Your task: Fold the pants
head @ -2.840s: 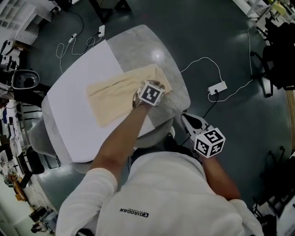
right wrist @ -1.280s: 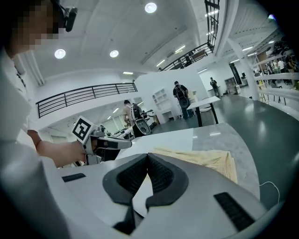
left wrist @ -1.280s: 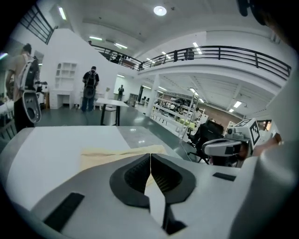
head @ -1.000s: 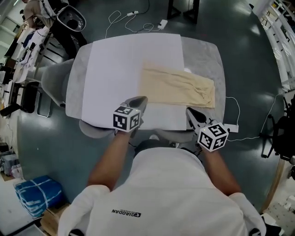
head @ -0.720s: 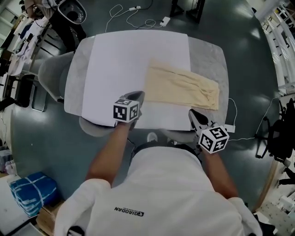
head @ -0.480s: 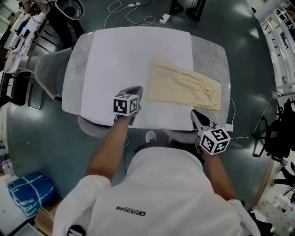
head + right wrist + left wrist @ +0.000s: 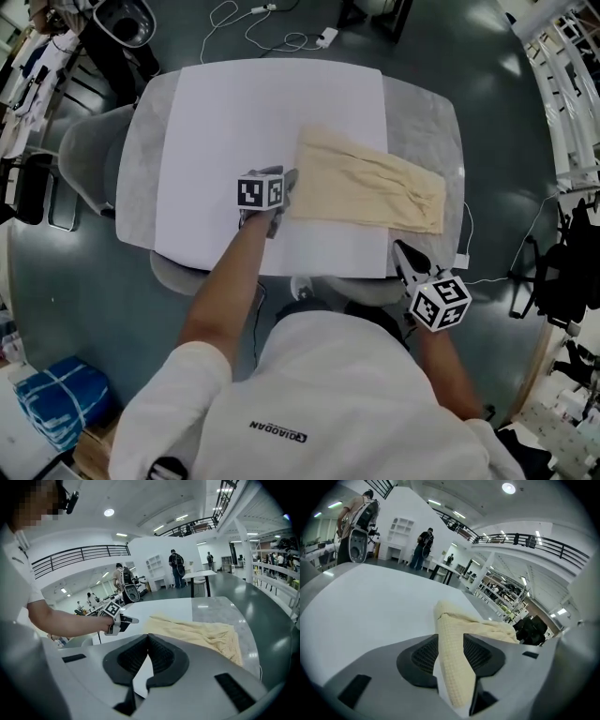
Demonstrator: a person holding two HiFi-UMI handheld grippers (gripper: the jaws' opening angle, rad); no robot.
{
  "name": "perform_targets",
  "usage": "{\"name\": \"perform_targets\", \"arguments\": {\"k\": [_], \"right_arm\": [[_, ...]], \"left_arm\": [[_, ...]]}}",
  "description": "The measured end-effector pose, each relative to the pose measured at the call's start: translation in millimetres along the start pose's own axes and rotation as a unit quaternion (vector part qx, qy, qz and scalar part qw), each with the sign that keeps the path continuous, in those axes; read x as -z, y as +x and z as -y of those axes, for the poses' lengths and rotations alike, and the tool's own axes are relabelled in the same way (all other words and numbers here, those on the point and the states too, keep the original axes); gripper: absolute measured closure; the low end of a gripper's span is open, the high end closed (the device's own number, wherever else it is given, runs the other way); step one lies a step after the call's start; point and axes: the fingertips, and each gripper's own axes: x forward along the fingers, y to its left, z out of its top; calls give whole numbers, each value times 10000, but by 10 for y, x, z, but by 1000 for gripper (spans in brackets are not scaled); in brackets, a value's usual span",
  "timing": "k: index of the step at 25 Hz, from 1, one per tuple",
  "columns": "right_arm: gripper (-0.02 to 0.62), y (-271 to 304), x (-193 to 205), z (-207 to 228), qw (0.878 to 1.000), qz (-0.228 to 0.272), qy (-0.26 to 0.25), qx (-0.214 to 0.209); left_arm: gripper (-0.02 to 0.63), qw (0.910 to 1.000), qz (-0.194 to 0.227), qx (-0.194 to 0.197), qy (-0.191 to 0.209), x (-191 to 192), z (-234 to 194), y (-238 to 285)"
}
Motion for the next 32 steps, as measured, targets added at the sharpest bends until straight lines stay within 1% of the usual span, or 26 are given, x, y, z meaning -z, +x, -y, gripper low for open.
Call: {"name": "perform_targets", "arguments": {"k": [3, 6, 11, 13, 15, 17, 19, 24, 27, 30, 32], "right_arm": [[575, -36, 48, 201, 9998, -49, 146, 103], [575, -47, 82, 333, 9995, -71, 267, 180], [575, -103, 44, 450, 9988, 35, 386, 300], [575, -159, 50, 496, 9986, 66, 407, 341], [575, -226, 78, 565, 9983, 93, 448, 374], [575, -297, 119, 659, 9979, 104, 495, 406], [575, -364, 142, 759, 9975, 125, 542, 430], [575, -548, 141, 1018, 9970, 250, 632, 384], [575, -637, 110, 1133, 9970, 344, 630, 279], [575, -702, 40, 1209, 9971, 462, 590, 158], [575, -752, -19, 1262, 9969, 545, 557, 83]], "left_arm": [[398, 9995, -323, 54, 10, 24, 57, 309], [394, 9982, -607, -12, -24, 115, 24, 503], [394, 9954, -956, 57, -9, 226, 27, 673], [409, 9953, -965, -18, 8, 238, 6, 699], [456, 9953, -964, -27, -27, 240, 3, 724], [524, 9949, -1002, 31, -45, 241, 48, 762], [548, 9947, -1026, 29, 18, 203, 98, 776], [551, 9961, -866, -42, 160, -20, 354, 678], [551, 9965, -754, -91, 337, -182, 610, 593], [551, 9969, -654, -133, 422, -354, 878, 500], [551, 9961, -627, -156, 604, -460, 1089, 447]]}}
